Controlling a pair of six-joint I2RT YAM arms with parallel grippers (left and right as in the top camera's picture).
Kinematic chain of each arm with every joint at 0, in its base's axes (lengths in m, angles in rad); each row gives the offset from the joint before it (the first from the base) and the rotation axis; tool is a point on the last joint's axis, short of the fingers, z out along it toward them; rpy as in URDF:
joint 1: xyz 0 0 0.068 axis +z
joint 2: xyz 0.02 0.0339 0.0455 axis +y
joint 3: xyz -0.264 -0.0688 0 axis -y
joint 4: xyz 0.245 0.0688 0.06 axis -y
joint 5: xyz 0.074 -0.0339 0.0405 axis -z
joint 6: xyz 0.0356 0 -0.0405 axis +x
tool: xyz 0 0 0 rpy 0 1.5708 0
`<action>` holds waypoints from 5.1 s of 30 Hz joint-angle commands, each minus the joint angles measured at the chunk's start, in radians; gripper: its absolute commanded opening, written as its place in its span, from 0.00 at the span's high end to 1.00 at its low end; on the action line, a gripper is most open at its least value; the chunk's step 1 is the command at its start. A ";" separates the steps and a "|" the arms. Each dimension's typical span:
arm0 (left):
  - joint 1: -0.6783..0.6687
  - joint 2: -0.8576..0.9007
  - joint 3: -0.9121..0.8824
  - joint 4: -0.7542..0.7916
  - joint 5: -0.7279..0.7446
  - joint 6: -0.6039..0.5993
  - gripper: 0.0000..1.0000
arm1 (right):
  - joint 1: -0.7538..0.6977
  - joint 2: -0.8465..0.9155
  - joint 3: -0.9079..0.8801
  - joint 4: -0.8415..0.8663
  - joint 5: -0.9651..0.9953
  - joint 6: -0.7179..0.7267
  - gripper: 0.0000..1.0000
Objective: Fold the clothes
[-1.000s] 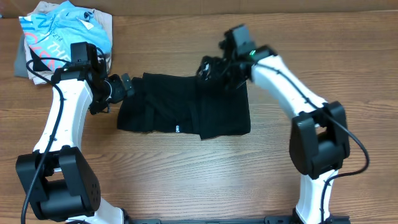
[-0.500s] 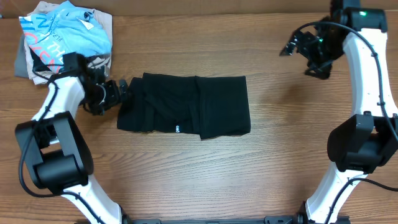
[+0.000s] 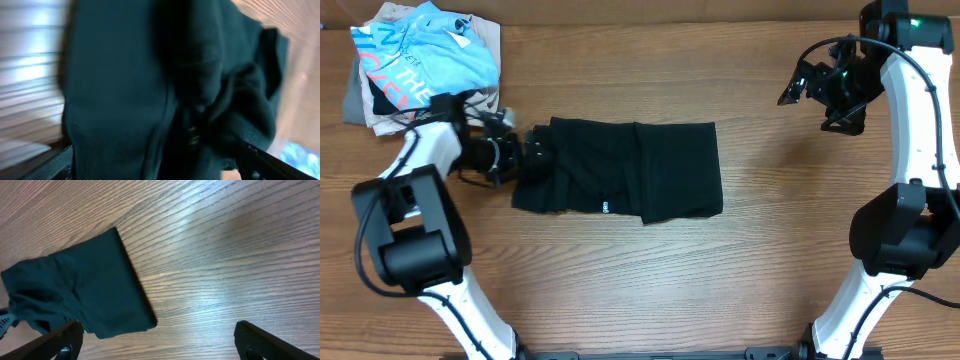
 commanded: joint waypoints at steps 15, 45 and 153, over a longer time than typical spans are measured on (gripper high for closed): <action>-0.096 0.078 -0.023 -0.010 0.003 0.022 0.36 | 0.005 -0.018 0.002 -0.005 0.003 -0.014 0.00; -0.227 0.078 -0.023 0.044 -0.085 -0.099 0.40 | 0.005 -0.018 0.001 -0.043 0.021 -0.033 0.00; -0.436 0.275 0.525 -0.415 -0.019 -0.142 0.00 | 0.031 -0.019 -0.169 0.119 -0.177 -0.041 0.00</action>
